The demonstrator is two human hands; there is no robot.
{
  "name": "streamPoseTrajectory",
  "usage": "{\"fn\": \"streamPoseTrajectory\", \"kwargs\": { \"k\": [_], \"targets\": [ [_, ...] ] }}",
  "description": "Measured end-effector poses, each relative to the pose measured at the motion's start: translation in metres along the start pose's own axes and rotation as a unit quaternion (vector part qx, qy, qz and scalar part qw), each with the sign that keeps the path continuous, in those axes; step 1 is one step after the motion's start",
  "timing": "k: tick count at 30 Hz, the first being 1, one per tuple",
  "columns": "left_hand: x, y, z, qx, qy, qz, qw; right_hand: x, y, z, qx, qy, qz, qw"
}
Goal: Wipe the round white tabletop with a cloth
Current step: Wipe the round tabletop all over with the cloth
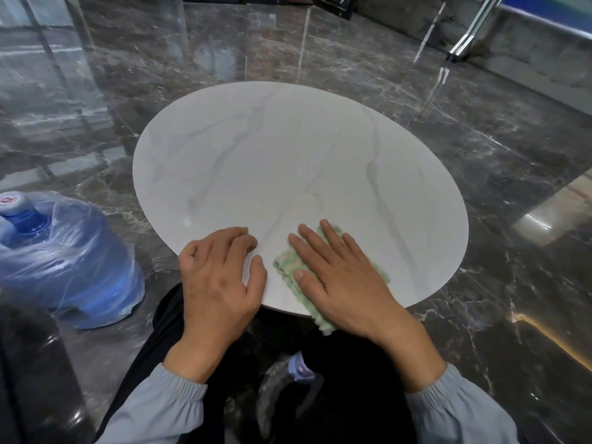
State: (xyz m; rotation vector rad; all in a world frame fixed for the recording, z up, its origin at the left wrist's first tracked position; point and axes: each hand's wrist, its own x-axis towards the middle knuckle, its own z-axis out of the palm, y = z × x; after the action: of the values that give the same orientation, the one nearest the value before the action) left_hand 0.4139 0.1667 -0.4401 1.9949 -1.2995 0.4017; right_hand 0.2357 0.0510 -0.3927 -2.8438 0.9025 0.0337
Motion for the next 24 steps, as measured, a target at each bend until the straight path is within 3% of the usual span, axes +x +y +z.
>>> {"fn": "streamPoseTrajectory", "kwargs": {
  "k": [9,17,24],
  "targets": [
    [0.0,0.0,0.0,0.0,0.0,0.003,1.0,0.03,-0.004,-0.005,0.031,-0.014,0.045,0.998],
    [-0.003,-0.002,0.003,0.004,0.005,0.003,1.0,-0.024,-0.023,0.011,0.039,0.018,0.027,0.999],
    [-0.002,-0.002,0.005,-0.007,0.014,0.008,1.0,-0.012,0.036,-0.013,0.031,-0.008,0.211,0.977]
  ]
}}
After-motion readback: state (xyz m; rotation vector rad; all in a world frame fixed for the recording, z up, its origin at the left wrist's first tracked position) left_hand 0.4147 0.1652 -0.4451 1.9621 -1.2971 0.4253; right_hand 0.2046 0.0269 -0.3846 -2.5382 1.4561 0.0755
